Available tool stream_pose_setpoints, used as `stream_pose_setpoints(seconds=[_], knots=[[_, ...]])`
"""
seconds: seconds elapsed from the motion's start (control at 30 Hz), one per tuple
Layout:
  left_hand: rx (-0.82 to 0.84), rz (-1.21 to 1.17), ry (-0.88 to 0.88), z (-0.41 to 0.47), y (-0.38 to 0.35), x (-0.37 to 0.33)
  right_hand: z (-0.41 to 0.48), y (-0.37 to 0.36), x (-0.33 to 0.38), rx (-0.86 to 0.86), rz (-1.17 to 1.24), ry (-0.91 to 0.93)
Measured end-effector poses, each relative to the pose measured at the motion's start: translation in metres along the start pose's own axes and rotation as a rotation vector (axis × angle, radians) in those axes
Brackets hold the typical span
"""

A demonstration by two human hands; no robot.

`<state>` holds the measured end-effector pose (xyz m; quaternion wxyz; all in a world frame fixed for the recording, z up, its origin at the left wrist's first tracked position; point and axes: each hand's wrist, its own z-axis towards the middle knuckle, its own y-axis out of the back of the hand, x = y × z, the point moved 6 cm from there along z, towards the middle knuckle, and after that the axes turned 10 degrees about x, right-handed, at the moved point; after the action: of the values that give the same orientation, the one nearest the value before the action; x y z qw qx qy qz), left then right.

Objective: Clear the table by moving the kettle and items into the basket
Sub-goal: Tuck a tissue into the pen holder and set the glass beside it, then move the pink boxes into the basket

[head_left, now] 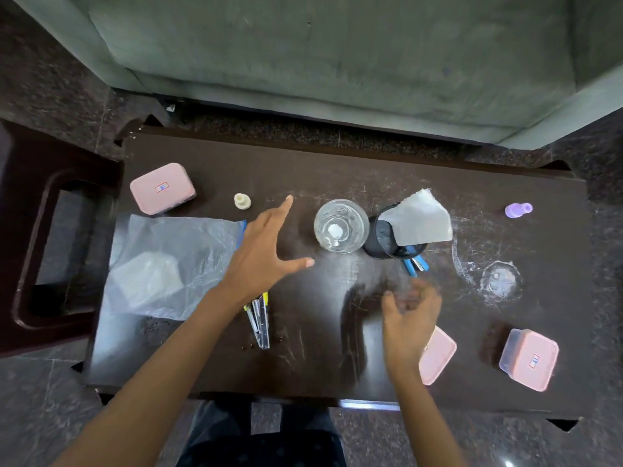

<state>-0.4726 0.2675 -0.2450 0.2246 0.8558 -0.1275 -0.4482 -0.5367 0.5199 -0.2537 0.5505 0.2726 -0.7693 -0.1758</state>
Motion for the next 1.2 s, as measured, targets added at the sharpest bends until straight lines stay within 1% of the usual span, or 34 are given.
stream_pose_setpoints(seconds=[0.07,0.17,0.23,0.27,0.3,0.33,0.4,0.47,0.53,0.63,0.73,0.83,0.9,1.0,1.03,1.1,1.13,1.2], knots=[[-0.100,0.026,-0.025,-0.005,0.023,0.013,-0.030,-0.023,-0.001,0.058,-0.034,0.054],[-0.343,0.129,-0.019,-0.011,0.071,0.042,-0.071,-0.072,0.011,0.223,-0.036,0.113],[-0.482,0.181,0.099,-0.009,0.102,0.067,-0.087,-0.099,0.016,0.278,-0.067,0.115],[-0.519,0.209,0.179,-0.005,0.113,0.076,-0.091,-0.107,0.017,0.287,-0.078,0.109],[-0.522,0.241,0.256,0.000,0.122,0.086,-0.094,-0.115,0.019,0.289,-0.088,0.109],[-0.492,0.279,0.330,0.004,0.130,0.096,-0.100,-0.125,0.022,0.292,-0.097,0.113],[-0.378,0.379,0.447,0.016,0.134,0.112,-0.106,-0.135,0.028,0.287,-0.111,0.117],[-0.273,0.422,0.536,0.022,0.134,0.125,-0.111,-0.142,0.032,0.268,-0.124,0.123],[-0.234,0.430,0.582,0.023,0.133,0.135,-0.112,-0.143,0.032,0.249,-0.141,0.097],[-0.303,0.524,0.538,0.016,0.137,0.133,-0.113,-0.139,0.032,0.195,-0.168,0.101],[-0.423,0.491,0.456,-0.001,0.138,0.110,-0.112,-0.123,0.033,0.141,-0.191,0.157],[-0.500,0.448,0.313,-0.025,0.116,0.065,-0.106,-0.094,0.032,0.071,-0.226,0.203],[-0.476,0.423,0.224,-0.047,0.087,0.035,-0.098,-0.070,0.027,-0.012,-0.287,0.213],[-0.315,0.415,0.117,-0.070,0.022,-0.005,-0.081,-0.026,0.014,-0.150,-0.397,0.201],[-0.258,0.400,0.091,-0.074,0.001,-0.013,-0.076,-0.014,0.010,-0.176,-0.448,0.162],[-0.168,0.400,0.052,-0.076,-0.035,-0.030,-0.065,0.009,-0.005,-0.168,-0.580,0.007],[-0.144,0.411,0.038,-0.076,-0.049,-0.037,-0.058,0.017,-0.014,-0.105,-0.653,-0.097],[-0.105,0.413,0.004,-0.073,-0.069,-0.052,-0.047,0.028,-0.039,0.096,-0.787,-0.279]])
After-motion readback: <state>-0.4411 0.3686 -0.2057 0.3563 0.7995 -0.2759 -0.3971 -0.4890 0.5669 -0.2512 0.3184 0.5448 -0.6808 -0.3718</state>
